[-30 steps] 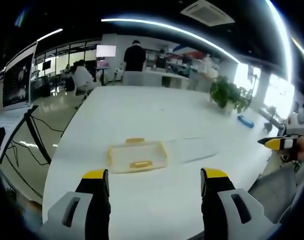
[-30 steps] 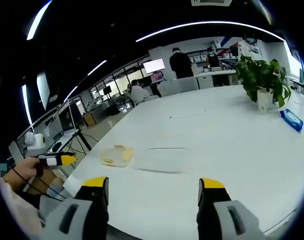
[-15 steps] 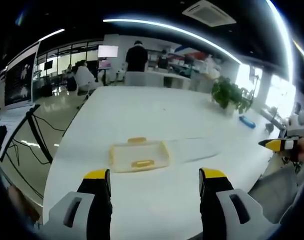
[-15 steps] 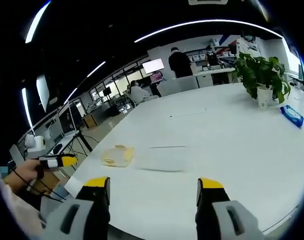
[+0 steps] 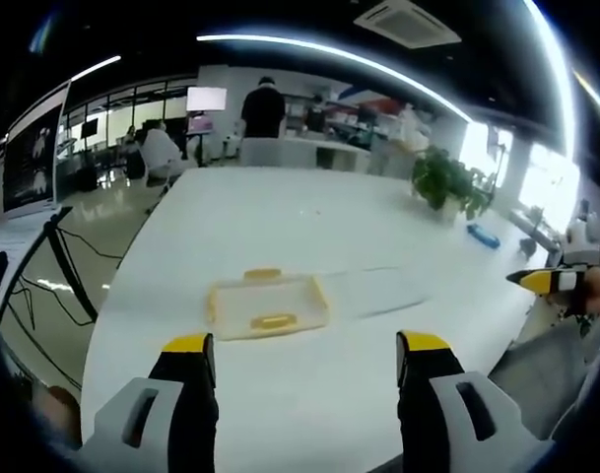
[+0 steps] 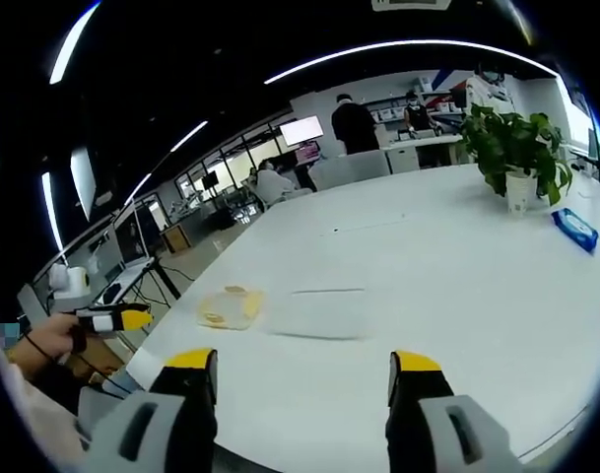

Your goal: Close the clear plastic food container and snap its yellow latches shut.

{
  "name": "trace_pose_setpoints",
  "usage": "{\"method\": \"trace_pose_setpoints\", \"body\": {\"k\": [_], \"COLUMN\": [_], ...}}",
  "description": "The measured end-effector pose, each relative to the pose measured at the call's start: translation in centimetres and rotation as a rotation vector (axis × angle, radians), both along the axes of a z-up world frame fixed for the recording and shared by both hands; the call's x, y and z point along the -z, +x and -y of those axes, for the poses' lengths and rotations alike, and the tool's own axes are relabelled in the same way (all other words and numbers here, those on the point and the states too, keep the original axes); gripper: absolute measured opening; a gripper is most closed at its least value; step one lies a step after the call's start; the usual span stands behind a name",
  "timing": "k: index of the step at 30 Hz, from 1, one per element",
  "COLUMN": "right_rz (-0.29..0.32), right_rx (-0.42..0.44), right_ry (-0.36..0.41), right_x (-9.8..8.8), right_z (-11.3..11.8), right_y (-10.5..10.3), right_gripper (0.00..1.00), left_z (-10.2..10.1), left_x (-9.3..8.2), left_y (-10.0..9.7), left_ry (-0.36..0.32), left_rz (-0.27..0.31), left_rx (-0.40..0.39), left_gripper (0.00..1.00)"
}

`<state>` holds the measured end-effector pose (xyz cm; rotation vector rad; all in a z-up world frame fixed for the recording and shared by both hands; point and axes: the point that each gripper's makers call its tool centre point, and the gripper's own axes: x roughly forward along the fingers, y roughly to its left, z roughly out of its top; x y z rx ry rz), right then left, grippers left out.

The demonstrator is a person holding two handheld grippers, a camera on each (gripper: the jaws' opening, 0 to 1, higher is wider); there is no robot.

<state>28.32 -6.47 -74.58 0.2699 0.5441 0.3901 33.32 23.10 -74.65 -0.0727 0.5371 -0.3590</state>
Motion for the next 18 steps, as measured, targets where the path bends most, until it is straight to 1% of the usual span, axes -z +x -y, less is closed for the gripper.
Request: {"method": "trace_pose_setpoints", "body": {"k": [13, 15, 18], "right_rz": [-0.007, -0.009, -0.008], "right_rx": [-0.027, -0.03, -0.032], "right_ry": [-0.003, -0.003, 0.003], "right_x": [0.29, 0.35, 0.19], "right_z": [-0.62, -0.67, -0.8], "right_y": [0.09, 0.22, 0.83], "right_gripper": [0.7, 0.7, 0.7], "left_z": [-0.27, -0.27, -0.33], "left_x": [0.37, 0.48, 0.18], "left_y": [-0.03, 0.11, 0.52], "left_ry": [0.009, 0.01, 0.004], "left_rz": [-0.017, -0.022, -0.022], "left_rx": [0.0, 0.001, -0.003], "left_gripper": [0.73, 0.73, 0.73]}}
